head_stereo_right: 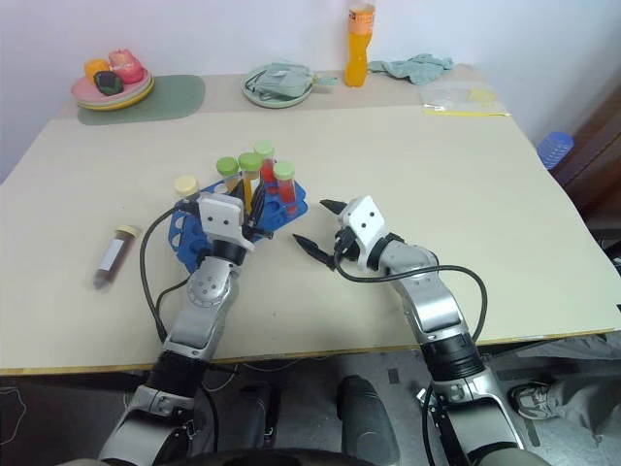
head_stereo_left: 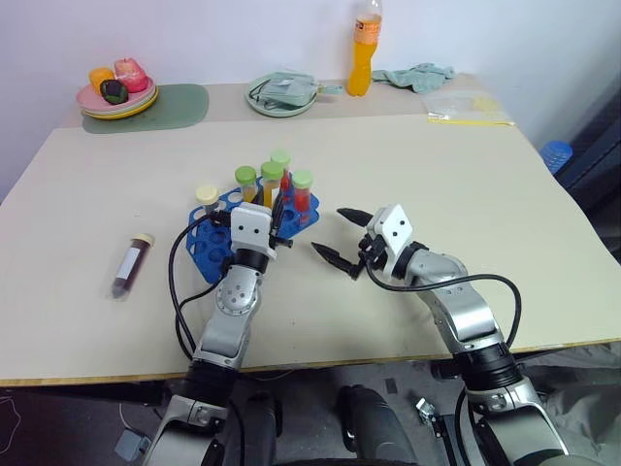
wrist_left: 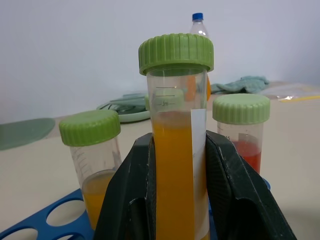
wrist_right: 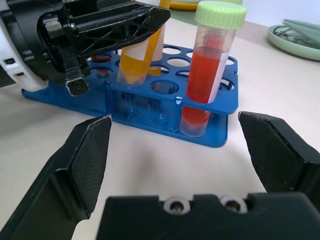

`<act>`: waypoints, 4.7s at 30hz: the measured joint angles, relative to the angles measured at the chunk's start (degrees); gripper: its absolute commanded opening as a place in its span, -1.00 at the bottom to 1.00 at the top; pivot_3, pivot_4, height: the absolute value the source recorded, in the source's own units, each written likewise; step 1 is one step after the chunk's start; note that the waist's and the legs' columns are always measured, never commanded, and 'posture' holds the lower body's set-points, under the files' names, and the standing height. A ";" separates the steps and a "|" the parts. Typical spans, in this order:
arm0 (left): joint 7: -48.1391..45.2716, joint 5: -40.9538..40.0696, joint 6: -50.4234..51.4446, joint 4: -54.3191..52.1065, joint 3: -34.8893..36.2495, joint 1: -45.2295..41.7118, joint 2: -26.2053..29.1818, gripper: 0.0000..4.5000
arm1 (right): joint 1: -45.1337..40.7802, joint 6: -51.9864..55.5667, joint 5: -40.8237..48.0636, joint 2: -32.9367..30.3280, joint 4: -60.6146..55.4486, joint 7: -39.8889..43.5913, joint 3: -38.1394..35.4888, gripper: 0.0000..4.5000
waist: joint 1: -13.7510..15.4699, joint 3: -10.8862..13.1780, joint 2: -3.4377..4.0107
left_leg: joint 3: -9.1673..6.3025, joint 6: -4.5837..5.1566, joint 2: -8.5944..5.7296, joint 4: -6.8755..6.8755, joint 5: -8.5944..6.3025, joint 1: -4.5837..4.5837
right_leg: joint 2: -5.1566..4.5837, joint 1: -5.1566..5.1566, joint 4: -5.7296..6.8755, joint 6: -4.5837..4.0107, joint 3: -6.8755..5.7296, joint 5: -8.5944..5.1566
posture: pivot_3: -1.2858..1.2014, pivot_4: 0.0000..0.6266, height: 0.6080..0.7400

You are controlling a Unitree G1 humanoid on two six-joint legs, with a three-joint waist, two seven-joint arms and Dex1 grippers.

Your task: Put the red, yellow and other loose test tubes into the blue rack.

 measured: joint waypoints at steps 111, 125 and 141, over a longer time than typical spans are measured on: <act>-8.95 -2.41 18.37 -25.42 5.76 17.65 5.51 0.83 | 1.89 7.66 8.91 -3.46 -7.40 10.97 6.03 1.00 | -0.08 -0.03 -0.20 | -0.01 0.04 -0.04 0.07 -0.02 0.09 | -0.09 0.14 0.02 0.08 -0.03 0.05 | 0.03 -0.52 1.00; -12.09 -12.37 20.40 -37.97 15.79 27.00 8.72 0.97 | 0.90 9.50 11.62 -7.66 -9.36 14.11 2.42 1.00 | -0.03 -0.04 -0.20 | 0.01 0.06 -0.01 0.11 -0.03 0.09 | -0.06 0.16 0.00 0.07 -0.03 0.05 | 0.03 -0.52 1.00; -20.45 -24.24 35.49 -47.89 23.59 35.28 20.84 0.97 | 0.46 11.52 12.33 -16.21 -8.23 15.75 -2.83 1.00 | -0.40 -0.02 -0.17 | 0.03 0.10 0.07 0.05 -0.05 0.11 | 0.02 0.14 -0.03 0.04 0.00 0.03 | 0.03 -0.52 1.00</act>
